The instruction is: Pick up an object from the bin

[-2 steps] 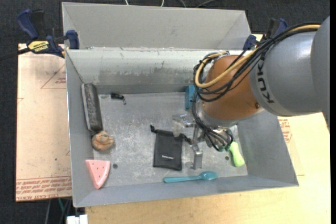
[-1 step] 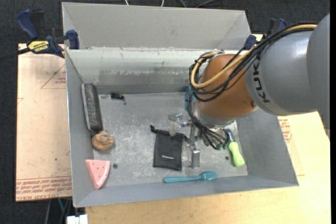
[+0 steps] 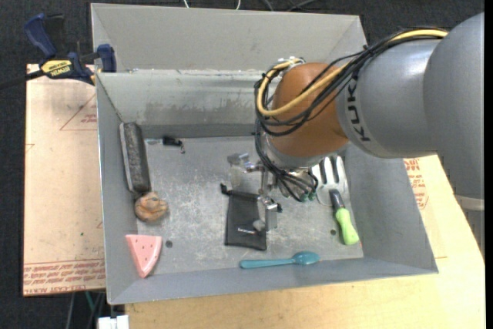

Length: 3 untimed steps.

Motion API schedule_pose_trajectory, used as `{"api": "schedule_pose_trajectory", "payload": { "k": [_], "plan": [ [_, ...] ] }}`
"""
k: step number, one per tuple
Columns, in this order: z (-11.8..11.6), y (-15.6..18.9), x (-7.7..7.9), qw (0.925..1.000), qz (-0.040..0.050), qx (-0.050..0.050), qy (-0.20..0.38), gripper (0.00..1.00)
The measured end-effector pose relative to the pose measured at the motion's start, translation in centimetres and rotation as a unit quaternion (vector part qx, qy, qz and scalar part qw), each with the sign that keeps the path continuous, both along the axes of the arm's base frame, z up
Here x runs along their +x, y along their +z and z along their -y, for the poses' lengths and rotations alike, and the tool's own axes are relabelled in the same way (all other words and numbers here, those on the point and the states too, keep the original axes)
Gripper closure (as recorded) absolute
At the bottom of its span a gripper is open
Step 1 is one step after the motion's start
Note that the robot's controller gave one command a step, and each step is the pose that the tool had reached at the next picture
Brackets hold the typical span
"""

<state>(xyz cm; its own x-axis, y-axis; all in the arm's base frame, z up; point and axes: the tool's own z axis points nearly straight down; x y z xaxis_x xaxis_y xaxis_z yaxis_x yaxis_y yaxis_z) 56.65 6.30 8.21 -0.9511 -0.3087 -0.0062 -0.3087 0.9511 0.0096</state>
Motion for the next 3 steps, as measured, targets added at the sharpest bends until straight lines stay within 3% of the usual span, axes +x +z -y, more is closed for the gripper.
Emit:
{"api": "schedule_pose_trajectory", "payload": {
  "k": [1, 2, 3],
  "plan": [
    [1.3, -0.7, -1.6, 0.9977, -0.0022, 0.000, 0.068, 1.00],
    [1.3, -0.7, -1.6, 0.9977, -0.0023, 0.000, 0.068, 1.00],
    [1.0, 6.6, -1.4, 0.9985, -0.0034, 0.000, 0.055, 1.00]
  ]
}}
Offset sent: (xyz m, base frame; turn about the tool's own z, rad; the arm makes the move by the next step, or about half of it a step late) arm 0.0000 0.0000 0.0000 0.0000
